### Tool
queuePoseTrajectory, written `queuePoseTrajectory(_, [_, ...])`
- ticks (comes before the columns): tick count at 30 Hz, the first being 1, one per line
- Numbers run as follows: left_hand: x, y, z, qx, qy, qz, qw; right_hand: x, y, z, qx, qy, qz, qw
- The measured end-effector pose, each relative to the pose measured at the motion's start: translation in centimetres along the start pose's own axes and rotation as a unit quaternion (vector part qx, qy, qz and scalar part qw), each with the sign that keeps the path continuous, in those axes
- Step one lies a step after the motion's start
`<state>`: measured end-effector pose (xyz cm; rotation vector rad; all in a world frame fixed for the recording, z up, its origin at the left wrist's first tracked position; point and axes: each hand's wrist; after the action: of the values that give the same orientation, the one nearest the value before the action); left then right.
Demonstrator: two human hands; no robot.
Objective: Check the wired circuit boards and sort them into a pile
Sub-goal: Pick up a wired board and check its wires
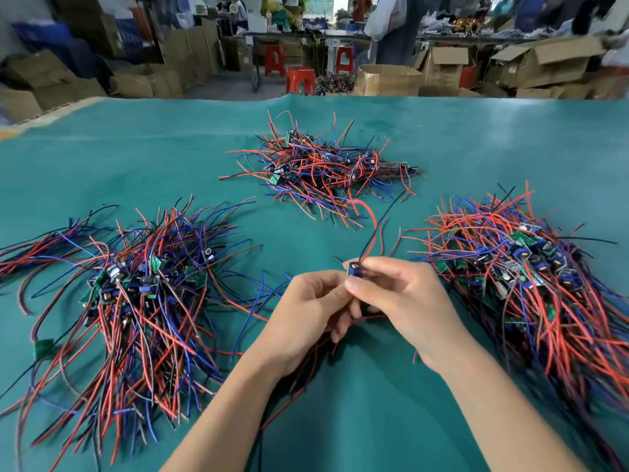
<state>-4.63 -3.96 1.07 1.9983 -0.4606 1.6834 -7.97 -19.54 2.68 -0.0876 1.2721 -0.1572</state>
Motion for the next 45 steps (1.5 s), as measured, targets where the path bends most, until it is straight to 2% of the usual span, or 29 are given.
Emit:
queuePoseTrajectory(7, [0.3,0.5,-0.3,-0.013,-0.020,0.010,1.000,-0.5,-0.5,0.0,0.055,-0.051,-0.061,0.995])
queuePoseTrajectory(12, [0.8,0.5,-0.5,-0.049,-0.038,0.020,0.998,-0.2,-0.2,0.1,0.107,-0.064,-0.022,0.992])
queuePoseTrajectory(20, [1.1,0.6,-0.7,-0.068,-0.046,0.071,0.994,0.6,-2.0,1.3,0.292,-0.037,0.022,0.955])
queuePoseTrajectory(26, [1.3,0.8,-1.0,-0.070,-0.044,0.077,0.994,-1.8,-2.7,2.3,0.350,-0.067,0.039,0.934])
queuePoseTrajectory(29, [1.4,0.7,-1.1,-0.076,-0.038,0.074,0.994,-5.1,-2.9,3.4,0.354,-0.116,0.055,0.926])
queuePoseTrajectory(32, [1.4,0.7,-1.1,-0.062,-0.043,0.075,0.994,-9.2,-1.1,5.0,0.284,-0.161,0.066,0.943])
queuePoseTrajectory(36, [1.5,1.1,-1.0,-0.040,-0.048,0.062,0.996,-13.4,4.6,8.1,0.094,-0.113,0.095,0.984])
queuePoseTrajectory(38, [1.7,1.1,-1.4,-0.027,-0.039,0.051,0.998,-14.3,8.8,9.6,0.018,-0.089,0.069,0.993])
queuePoseTrajectory(40, [1.7,1.1,-1.9,0.003,-0.030,0.051,0.998,-14.2,13.4,10.9,-0.044,-0.074,-0.012,0.996])
queuePoseTrajectory(42, [1.7,1.1,-2.3,0.014,-0.015,0.051,0.998,-13.0,16.9,12.3,-0.126,-0.053,-0.135,0.981])
queuePoseTrajectory(45, [1.7,1.1,-1.8,-0.015,-0.008,0.078,0.997,-9.2,17.4,15.1,-0.216,-0.018,-0.346,0.913])
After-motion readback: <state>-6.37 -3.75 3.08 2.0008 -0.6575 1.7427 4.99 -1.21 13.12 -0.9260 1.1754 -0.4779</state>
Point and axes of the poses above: each hand's wrist, its own z-axis towards the middle knuckle, its own y-axis out of the palm, x = y × z, and after that the axes turned 11 degrees about -y, right-handed
